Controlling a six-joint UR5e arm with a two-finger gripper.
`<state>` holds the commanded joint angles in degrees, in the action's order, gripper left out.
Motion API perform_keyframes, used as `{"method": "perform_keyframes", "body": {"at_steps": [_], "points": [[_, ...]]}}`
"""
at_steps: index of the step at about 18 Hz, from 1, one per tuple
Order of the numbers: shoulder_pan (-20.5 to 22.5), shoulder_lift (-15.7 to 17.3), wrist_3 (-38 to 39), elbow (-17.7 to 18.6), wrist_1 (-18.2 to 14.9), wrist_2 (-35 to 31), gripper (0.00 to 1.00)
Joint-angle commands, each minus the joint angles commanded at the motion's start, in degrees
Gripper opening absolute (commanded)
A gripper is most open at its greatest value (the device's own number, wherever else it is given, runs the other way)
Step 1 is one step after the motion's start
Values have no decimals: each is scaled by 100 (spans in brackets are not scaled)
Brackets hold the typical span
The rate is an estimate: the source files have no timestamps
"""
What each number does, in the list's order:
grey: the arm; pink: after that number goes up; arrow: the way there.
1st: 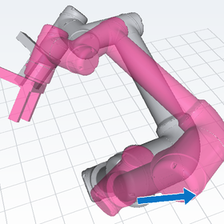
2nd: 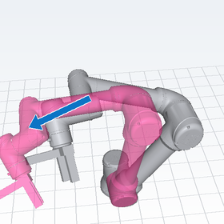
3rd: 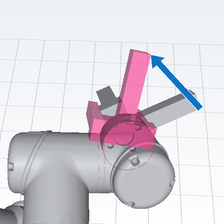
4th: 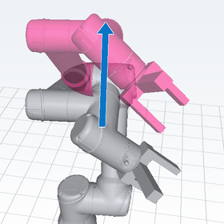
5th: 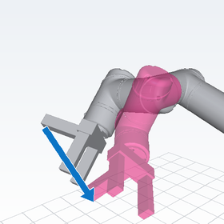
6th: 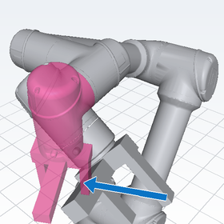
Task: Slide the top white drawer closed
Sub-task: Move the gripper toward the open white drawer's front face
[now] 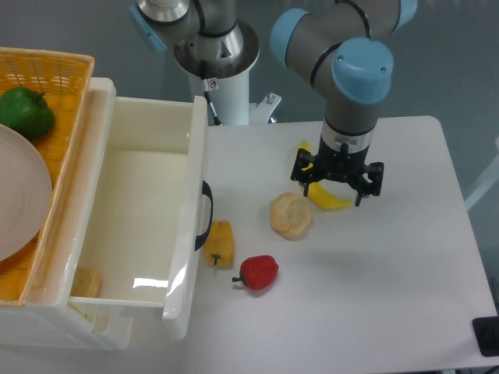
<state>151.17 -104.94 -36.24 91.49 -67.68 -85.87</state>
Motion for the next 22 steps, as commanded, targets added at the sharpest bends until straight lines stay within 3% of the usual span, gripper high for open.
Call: {"method": "perform_keyframes", "body": {"at_steps": [7, 13, 22], "points": [[-62, -123, 161, 9, 62, -26, 100], [-123, -228, 1066, -62, 316, 9, 100], [-220, -343, 1111, -62, 421, 9, 100]]}}
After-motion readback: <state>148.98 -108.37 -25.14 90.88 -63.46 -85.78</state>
